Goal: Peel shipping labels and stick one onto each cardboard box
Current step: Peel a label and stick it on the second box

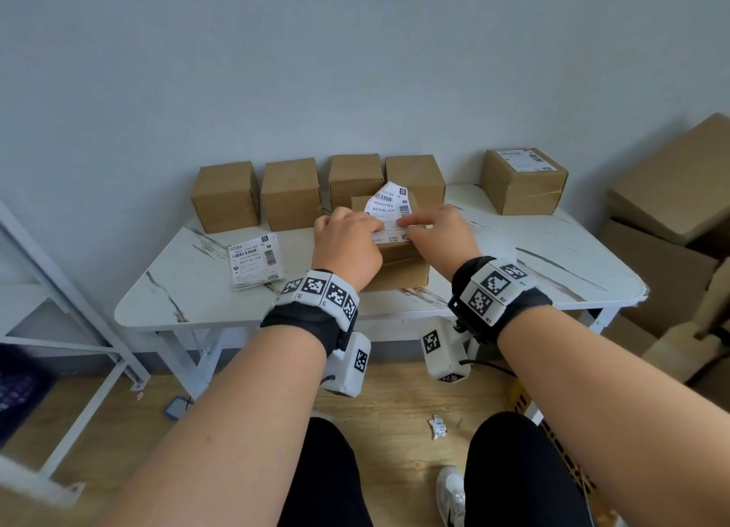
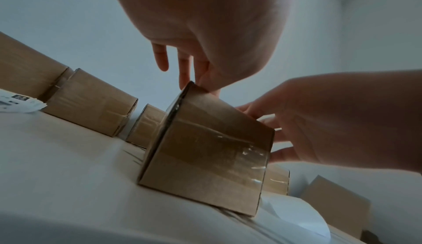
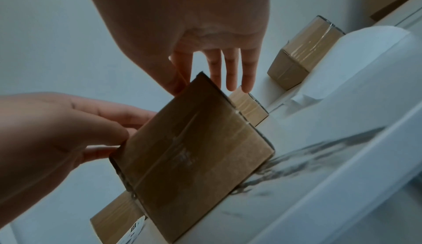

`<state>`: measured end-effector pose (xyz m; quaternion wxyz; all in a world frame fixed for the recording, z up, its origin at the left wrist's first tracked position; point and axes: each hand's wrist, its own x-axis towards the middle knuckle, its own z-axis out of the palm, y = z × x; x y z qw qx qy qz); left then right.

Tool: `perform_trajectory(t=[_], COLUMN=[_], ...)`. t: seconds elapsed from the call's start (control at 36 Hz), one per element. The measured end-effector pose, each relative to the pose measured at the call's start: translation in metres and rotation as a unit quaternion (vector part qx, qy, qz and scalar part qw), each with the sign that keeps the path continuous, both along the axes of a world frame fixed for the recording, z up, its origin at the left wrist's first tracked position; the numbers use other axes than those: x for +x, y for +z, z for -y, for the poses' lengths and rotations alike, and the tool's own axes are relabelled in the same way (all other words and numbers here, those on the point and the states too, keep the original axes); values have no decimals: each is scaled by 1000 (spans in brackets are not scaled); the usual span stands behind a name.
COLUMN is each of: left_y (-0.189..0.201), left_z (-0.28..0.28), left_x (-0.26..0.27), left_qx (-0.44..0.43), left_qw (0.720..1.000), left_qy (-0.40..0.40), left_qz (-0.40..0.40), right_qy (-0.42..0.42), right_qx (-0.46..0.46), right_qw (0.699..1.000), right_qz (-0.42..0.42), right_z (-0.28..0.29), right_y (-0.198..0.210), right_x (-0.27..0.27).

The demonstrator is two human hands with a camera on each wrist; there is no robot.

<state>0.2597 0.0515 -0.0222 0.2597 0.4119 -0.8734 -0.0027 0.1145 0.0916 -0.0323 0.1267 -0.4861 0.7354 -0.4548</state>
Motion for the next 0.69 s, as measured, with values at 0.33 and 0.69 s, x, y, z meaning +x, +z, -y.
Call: perform_trajectory(t=[0.33, 0.69], left_y=[5, 10], left_z=[17, 37], left_x=[0, -16], left_qx=[127, 62], left_qw=[991, 997], left_qy=[-3, 2], left_qz=[-30, -49], right_qy=[17, 18], right_qx=[84, 87], right_qw=[996, 996], right_qz=[7, -22], right_z=[37, 57], right_y=[6, 11], right_x=[-5, -17])
